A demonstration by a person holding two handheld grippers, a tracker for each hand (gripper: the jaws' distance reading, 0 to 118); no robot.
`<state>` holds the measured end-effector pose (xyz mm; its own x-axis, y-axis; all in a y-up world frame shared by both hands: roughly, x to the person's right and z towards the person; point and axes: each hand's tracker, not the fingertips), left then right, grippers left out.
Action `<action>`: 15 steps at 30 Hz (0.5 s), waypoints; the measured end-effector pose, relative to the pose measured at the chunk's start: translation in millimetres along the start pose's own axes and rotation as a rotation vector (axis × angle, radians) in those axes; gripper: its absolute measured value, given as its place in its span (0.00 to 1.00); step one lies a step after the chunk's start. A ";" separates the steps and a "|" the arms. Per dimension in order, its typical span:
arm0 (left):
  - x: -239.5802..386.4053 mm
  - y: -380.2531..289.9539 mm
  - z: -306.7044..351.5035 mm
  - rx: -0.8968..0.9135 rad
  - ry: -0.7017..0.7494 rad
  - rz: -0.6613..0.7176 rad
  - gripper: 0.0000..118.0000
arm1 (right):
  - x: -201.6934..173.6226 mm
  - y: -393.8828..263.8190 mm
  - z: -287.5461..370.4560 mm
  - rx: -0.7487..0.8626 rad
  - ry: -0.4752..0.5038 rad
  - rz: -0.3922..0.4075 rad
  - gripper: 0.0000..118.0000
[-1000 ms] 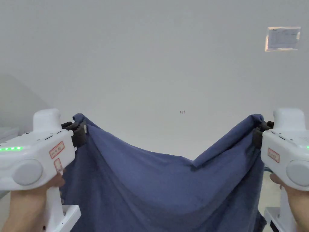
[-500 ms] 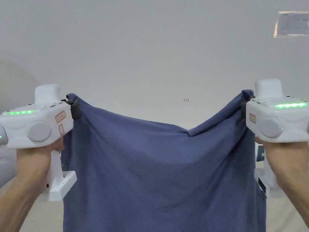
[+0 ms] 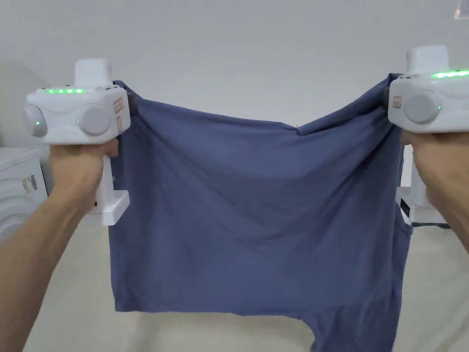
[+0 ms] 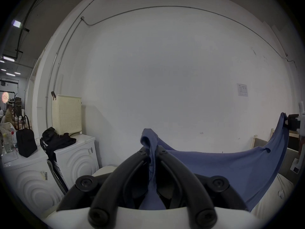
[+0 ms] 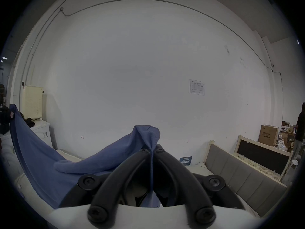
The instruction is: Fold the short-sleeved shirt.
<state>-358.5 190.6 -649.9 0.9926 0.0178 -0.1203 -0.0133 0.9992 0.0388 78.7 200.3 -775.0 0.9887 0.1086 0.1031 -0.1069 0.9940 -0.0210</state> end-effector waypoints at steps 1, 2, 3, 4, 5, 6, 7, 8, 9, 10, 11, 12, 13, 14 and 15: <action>0.3 -1.0 -0.1 -0.002 0.003 0.006 0.05 | 0.3 -1.9 -5.1 -0.004 -0.003 0.005 0.02; 0.5 -3.4 -0.8 -0.007 0.002 0.008 0.05 | 0.7 -4.9 -9.8 -0.006 -0.003 0.007 0.02; 0.8 -8.3 -0.9 -0.014 0.002 0.002 0.05 | 1.9 -9.6 -14.3 -0.015 -0.003 0.013 0.02; 1.3 -13.2 -1.3 -0.018 0.005 0.000 0.05 | 1.6 -15.2 -16.8 -0.015 -0.004 0.015 0.02; 2.1 -19.5 -1.0 -0.029 0.008 -0.012 0.05 | 1.3 -21.0 -18.3 -0.020 0.000 0.025 0.02; 2.7 -29.8 0.6 -0.028 0.010 -0.013 0.05 | 0.2 -30.5 -19.1 -0.012 -0.003 0.036 0.02; 3.8 -38.4 1.1 -0.032 0.010 -0.013 0.05 | -0.9 -39.3 -20.5 -0.006 -0.002 0.045 0.02; 6.0 -48.9 4.2 -0.040 0.014 -0.023 0.05 | -2.8 -49.4 -21.5 -0.007 -0.001 0.067 0.02; 8.0 -63.6 10.8 -0.014 0.013 -0.011 0.05 | -5.2 -62.4 -22.0 -0.008 -0.003 0.071 0.02; 10.5 -73.4 14.8 -0.022 0.011 -0.006 0.05 | -7.0 -75.9 -21.1 -0.009 -0.002 0.071 0.02; 14.6 -85.7 19.0 -0.076 0.019 0.002 0.05 | -9.2 -91.0 -20.2 -0.014 0.004 0.074 0.02; 19.5 -103.2 26.5 -0.081 0.015 -0.010 0.05 | -12.1 -108.1 -17.9 -0.027 0.010 0.079 0.02; 23.4 -118.6 33.6 -0.093 0.009 -0.043 0.05 | -15.8 -126.9 -13.5 -0.037 0.012 0.089 0.02; 27.3 -137.7 43.2 -0.096 0.007 -0.048 0.05 | -18.9 -144.7 -7.4 -0.051 0.017 0.108 0.02; 29.6 -154.8 54.0 -0.120 -0.001 -0.039 0.05 | -21.3 -164.4 0.4 -0.059 0.020 0.110 0.02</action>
<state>-320.6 34.5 -605.8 0.9928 -0.0214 -0.1179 0.0114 0.9963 -0.0847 75.1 34.6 -773.3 0.9733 0.2163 0.0775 -0.2092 0.9737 -0.0896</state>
